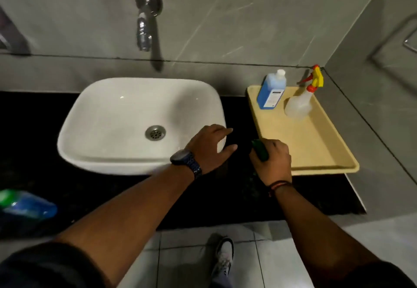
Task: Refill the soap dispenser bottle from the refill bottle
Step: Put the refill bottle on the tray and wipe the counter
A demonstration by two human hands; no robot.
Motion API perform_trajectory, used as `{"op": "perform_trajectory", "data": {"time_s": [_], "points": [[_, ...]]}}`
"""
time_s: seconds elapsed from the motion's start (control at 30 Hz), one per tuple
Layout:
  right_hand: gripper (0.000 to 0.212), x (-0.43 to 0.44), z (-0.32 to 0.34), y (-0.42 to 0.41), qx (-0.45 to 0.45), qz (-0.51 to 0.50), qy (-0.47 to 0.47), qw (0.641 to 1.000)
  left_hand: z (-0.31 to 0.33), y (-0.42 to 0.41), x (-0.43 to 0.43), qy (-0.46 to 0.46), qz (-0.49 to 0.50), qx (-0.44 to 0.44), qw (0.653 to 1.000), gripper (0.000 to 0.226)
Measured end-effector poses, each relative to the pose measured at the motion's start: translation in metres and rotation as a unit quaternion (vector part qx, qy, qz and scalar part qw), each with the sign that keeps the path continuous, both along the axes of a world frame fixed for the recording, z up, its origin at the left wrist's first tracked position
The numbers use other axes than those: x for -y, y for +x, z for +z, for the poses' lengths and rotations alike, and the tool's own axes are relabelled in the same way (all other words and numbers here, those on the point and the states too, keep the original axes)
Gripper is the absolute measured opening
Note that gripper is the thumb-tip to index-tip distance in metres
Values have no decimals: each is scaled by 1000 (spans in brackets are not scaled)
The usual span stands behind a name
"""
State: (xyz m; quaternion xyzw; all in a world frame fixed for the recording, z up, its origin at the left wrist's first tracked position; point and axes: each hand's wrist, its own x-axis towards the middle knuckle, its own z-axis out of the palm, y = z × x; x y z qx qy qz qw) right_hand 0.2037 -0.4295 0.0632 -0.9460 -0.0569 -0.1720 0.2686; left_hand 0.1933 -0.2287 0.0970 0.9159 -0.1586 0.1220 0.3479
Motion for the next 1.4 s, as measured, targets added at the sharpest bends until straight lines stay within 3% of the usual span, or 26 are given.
{"op": "perform_trajectory", "data": {"time_s": [0.13, 0.27, 0.4, 0.5, 0.63, 0.77, 1.23, 1.4], "points": [[37, -40, -26, -58, -64, 33, -22, 997, -34, -86, -54, 44, 22, -34, 998, 37], [36, -63, -51, -77, -89, 44, -24, 995, -74, -131, -101, 43, 109, -108, 987, 40], [47, -74, -82, -62, -114, 33, -39, 992, -114, -156, -157, 107, 184, -161, 964, 73], [68, -77, -111, -55, -191, 25, -168, 967, -138, -168, -196, 172, 241, -198, 934, 107], [67, -80, -126, -59, -119, 16, -196, 973, -161, -176, -235, 219, 301, -240, 897, 130], [62, -94, -130, -63, -91, -26, -204, 974, -174, -175, -244, 231, 309, -279, 879, 136], [56, -232, -133, -87, -75, 60, -176, 980, -169, -176, -248, 213, 286, -267, 895, 141], [53, -283, -133, -102, -52, 156, -181, 970, -171, -174, -247, 207, 290, -269, 895, 143]]}}
